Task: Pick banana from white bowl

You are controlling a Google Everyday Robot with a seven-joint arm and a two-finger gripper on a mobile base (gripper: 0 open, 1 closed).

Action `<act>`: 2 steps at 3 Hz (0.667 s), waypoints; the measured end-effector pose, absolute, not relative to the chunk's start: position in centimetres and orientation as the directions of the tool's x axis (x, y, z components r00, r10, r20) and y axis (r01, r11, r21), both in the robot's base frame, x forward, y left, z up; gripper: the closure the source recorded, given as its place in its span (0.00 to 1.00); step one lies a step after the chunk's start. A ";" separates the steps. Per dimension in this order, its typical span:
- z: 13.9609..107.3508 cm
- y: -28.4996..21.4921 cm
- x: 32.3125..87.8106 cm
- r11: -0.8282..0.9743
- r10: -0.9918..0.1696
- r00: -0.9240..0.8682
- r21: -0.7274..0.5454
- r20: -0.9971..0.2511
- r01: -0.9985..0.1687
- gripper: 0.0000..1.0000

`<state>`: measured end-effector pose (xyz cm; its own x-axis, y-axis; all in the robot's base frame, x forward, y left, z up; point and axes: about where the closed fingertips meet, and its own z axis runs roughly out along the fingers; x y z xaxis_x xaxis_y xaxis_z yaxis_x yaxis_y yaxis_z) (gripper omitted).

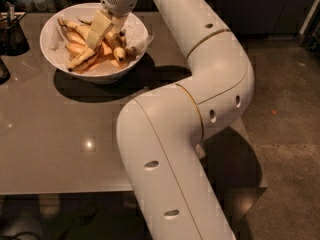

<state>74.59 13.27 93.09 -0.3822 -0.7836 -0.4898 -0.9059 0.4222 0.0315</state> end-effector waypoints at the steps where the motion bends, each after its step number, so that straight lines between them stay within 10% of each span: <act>1: 93.6 13.2 74.5 0.422 -0.784 -0.382 0.031 -0.490 -0.906 0.66; 2: 94.0 13.1 74.3 0.422 -0.784 -0.381 0.031 -0.490 -0.906 0.89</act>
Offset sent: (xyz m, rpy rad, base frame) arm -0.0088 -0.0064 0.0169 -0.0451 -0.0993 0.1118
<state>74.27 13.07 94.04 -0.3814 -0.7836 -0.4904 -0.9062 0.4218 0.0308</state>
